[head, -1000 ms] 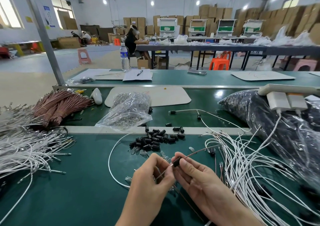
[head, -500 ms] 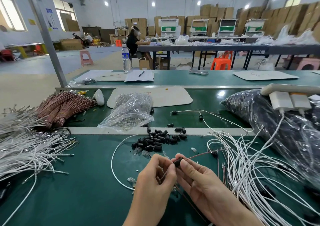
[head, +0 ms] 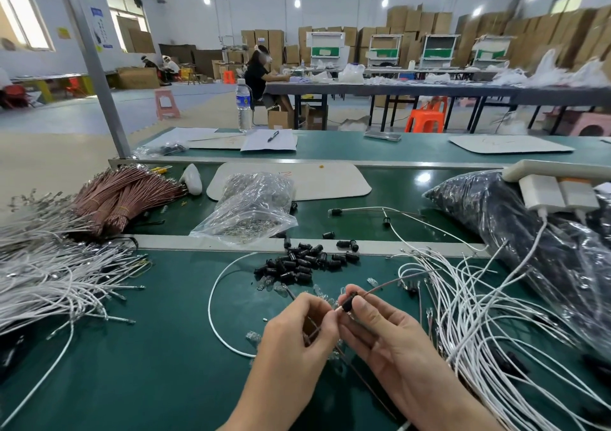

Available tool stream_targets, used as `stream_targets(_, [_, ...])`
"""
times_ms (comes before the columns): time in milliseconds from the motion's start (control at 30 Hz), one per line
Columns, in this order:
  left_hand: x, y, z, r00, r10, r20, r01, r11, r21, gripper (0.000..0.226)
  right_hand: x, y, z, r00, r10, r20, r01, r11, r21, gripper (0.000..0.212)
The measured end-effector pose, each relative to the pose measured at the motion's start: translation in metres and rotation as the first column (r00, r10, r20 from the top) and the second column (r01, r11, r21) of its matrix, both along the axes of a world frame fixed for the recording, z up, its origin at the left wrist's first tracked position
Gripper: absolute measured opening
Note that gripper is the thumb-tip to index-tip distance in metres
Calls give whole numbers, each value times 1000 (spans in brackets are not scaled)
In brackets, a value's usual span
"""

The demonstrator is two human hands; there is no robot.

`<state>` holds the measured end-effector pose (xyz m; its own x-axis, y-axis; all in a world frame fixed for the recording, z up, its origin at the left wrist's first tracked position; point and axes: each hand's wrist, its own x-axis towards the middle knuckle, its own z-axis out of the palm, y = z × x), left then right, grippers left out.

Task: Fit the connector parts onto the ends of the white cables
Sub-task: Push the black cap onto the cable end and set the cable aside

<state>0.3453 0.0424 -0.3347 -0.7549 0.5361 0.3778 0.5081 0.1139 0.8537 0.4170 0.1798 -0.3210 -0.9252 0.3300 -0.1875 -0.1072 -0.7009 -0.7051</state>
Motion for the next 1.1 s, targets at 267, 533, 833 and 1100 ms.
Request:
stream_targets(267, [2,0,-3,1000,-24,-15,24,1000,-1,13,-2,-1,-4,1000,-2,1,2,1000,6,24])
stream_targets(533, [2,-1,1,999,1,-49,-4,999,-53,20,-6,-3,-7,1000,-19,9,19,999,40,23])
stream_targets(833, [0,-3,1,973,104,-207,-137,979,-152,6,-4,-3,-7,999,-30,28,26,989,144,23])
stream_targets(1100, [-3,-8,4,962,86,-260,-137,973,-185,44,-2,-2,-3,999,-33,0,32,972,232,26])
